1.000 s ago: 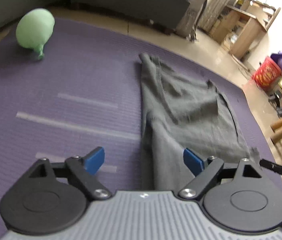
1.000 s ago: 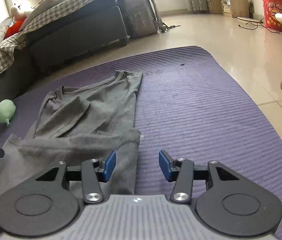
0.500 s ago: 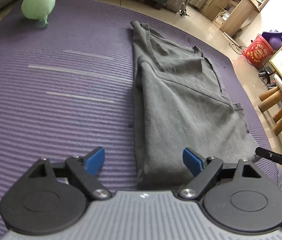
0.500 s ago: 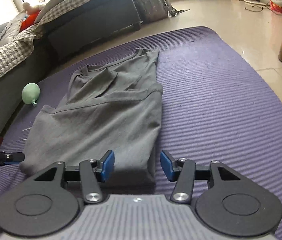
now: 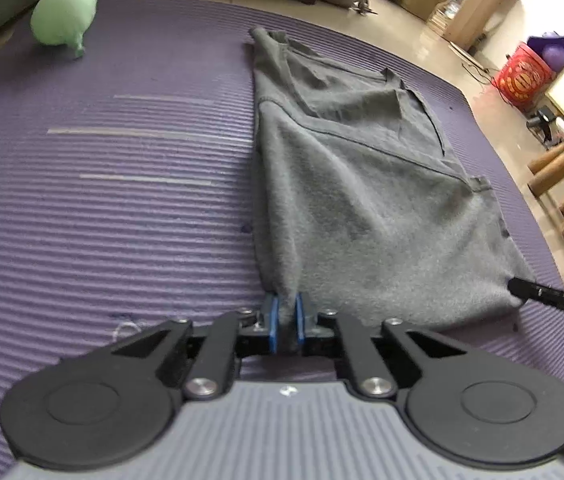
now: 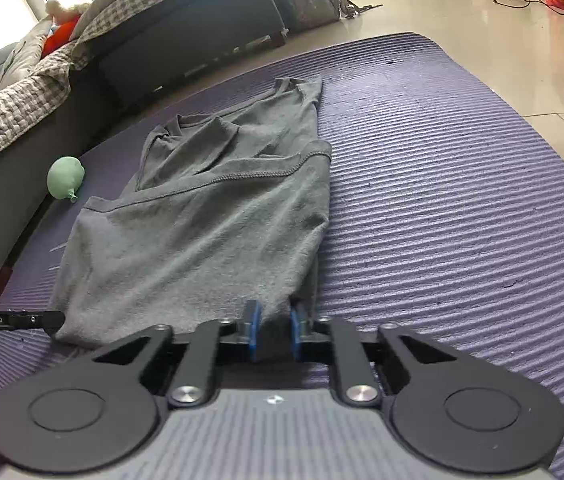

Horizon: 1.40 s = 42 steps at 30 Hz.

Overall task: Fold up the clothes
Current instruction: 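Grasp the folded hem edge with both grippers, then lift the hem edge with both grippers, fold it onto the collar, release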

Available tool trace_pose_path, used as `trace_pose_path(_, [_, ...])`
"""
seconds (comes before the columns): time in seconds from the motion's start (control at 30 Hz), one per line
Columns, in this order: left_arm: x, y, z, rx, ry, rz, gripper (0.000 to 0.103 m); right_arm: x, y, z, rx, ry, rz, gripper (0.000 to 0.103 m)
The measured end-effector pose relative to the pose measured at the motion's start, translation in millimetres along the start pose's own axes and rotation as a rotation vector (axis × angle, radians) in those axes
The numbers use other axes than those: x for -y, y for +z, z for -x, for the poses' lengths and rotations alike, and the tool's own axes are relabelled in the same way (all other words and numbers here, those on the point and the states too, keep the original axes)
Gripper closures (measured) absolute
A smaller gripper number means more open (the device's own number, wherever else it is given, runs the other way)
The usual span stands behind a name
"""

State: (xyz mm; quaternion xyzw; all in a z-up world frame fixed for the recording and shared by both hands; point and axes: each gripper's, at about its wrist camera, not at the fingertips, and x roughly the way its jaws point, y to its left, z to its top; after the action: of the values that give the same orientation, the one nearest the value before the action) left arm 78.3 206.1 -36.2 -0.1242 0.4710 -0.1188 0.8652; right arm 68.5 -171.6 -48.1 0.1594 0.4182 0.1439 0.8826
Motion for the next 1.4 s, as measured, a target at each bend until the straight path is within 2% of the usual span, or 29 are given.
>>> trace_pose_path(0.13, [2.2, -0.1, 3.1, -0.035, -0.002, 0.009, 0.098, -0.6, 3.2, 6.5, -0.024, 0.001, -0.009, 0.096])
trace_pose_path(0.33, [11.8, -15.0, 17.3, -0.119, -0.019, -0.039, 0.097, -2.7, 1.4, 25.3, -0.062, -0.013, 0.042, 0.096])
trace_pose_path(0.63, [30.8, -48.4, 50.2, -0.168, -0.041, -0.123, 0.097, -6.4, -30.1, 66.8, -0.114, -0.012, 0.078, 0.096])
trace_pose_path(0.77, [30.9, -49.5, 56.3, -0.193, -0.047, -0.136, 0.095, -5.1, -37.1, 75.9, -0.122, 0.000, 0.073, 0.095])
trace_pose_path(0.87, [25.8, -50.1, 49.9, -0.273, -0.034, -0.149, 0.091, -2.8, -39.0, 74.6, -0.139, -0.013, 0.067, 0.092])
trace_pose_path(1.0, [16.5, -48.0, 49.0, -0.302, -0.062, -0.119, 0.068, -2.7, -38.5, 78.5, -0.143, -0.018, 0.061, 0.077])
trace_pose_path(1.07, [18.3, -48.3, 49.9, -0.297, -0.059, -0.127, 0.067, -1.6, -38.4, 82.7, -0.135, -0.015, 0.063, 0.073])
trace_pose_path(1.17, [21.3, -44.9, 48.1, -0.277, -0.044, -0.127, 0.069, 2.9, -40.0, 81.8, -0.146, -0.030, 0.061, 0.073])
trace_pose_path(1.27, [23.3, -49.6, 49.4, -0.271, -0.037, -0.149, 0.078, 1.0, -47.9, 76.3, -0.163, -0.032, 0.058, 0.074])
trace_pose_path(1.3, [25.7, -50.5, 48.4, -0.270, -0.037, -0.163, 0.095, 0.0, -49.2, 75.6, -0.166, -0.036, 0.071, 0.083])
trace_pose_path(1.33, [28.3, -51.3, 47.3, -0.269, -0.037, -0.175, 0.096, -1.0, -50.6, 74.8, -0.169, -0.040, 0.084, 0.095])
trace_pose_path(1.4, [31.5, -51.4, 47.3, -0.265, -0.040, -0.191, 0.098, -1.5, -51.2, 75.6, -0.174, -0.038, 0.092, 0.096])
